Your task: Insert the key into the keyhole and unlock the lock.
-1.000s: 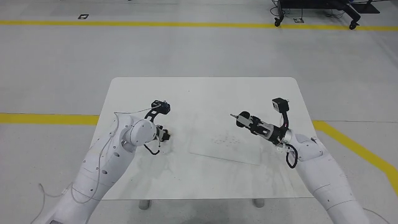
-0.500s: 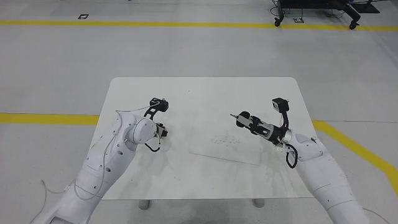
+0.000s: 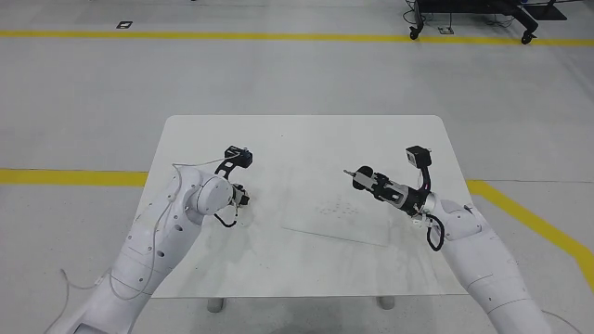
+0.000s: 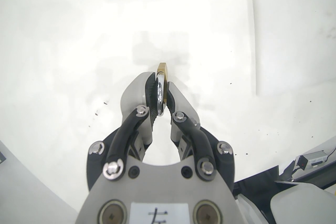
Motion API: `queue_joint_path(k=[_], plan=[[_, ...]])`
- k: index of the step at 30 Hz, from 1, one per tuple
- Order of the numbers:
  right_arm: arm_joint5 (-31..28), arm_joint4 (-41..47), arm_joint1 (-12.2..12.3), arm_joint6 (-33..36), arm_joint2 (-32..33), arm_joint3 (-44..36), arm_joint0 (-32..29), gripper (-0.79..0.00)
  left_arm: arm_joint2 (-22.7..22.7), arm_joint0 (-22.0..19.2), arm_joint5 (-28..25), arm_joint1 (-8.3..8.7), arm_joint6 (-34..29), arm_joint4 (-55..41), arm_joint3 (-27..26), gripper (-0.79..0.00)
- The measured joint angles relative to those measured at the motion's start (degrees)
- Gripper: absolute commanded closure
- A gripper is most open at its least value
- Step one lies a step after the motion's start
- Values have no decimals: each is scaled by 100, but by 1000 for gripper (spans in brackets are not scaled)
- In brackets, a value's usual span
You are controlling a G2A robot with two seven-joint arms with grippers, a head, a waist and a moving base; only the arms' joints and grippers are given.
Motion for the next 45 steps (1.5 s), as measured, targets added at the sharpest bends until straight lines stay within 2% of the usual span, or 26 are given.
queue_joint_path(k=[9, 13, 16, 20, 21, 22, 36, 45], plan=[[0, 0, 0, 0, 0, 0, 0, 0, 85, -17, -33, -17, -135, 255, -49, -139], [0, 0, 0, 0, 0, 0, 0, 0, 77, -18, -51, -23, -166, 265, -84, -157], [0, 0, 0, 0, 0, 0, 0, 0, 64, -20, -63, -28, -176, 264, -94, -145], [0, 0, 0, 0, 0, 0, 0, 0, 33, -27, -70, -32, -178, 261, -102, -62], [0, 0, 0, 0, 0, 0, 0, 0, 22, -28, -70, -32, -177, 268, -98, -6], [0, 0, 0, 0, 0, 0, 0, 0, 13, -29, -69, -31, -177, 283, -87, 0], [0, 0, 0, 0, 0, 0, 0, 0, 12, -122, -147, -64, -189, 430, 154, 0], [0, 0, 0, 0, 0, 0, 0, 0, -123, 4, -433, -28, -387, 260, -122, 0]])
